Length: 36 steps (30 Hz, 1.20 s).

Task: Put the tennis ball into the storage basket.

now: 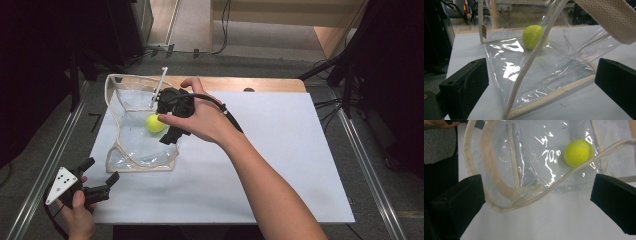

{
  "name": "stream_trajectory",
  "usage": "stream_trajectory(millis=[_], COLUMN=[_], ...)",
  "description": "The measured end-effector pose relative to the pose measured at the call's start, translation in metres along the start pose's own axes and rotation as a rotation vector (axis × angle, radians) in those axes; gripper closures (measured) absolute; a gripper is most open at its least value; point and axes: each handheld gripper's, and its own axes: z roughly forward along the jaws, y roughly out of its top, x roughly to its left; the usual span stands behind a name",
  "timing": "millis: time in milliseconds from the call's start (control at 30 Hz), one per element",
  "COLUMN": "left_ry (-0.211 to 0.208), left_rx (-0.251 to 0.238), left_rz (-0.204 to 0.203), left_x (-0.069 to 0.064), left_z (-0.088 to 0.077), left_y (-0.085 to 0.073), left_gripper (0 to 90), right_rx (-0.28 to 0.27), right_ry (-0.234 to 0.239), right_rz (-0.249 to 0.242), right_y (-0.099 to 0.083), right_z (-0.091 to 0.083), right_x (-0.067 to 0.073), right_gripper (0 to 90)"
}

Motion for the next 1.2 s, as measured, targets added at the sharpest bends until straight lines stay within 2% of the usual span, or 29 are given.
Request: stream_trajectory(millis=[233,700,1200], left_ry=[0.0,0.001,-0.001], left_rx=[0.0,0.011,0.008], left_rz=[0.0,0.015,0.014], left_x=[0.0,0.0,0.0], left_z=[0.0,0.001,0.001], left_y=[0.0,0.0,0.0], left_gripper=[0.0,0.0,0.0], right_rx=[0.003,0.005,0.001], right_ry=[0.008,0.013,0.015], right_rz=[0.006,0.03,0.049], right_y=[-0.016,-0.038,-0.06], right_z=[0.006,0.013,0.022], right_x=[0.0,0.002,0.003], right_gripper=[0.0,0.0,0.0])
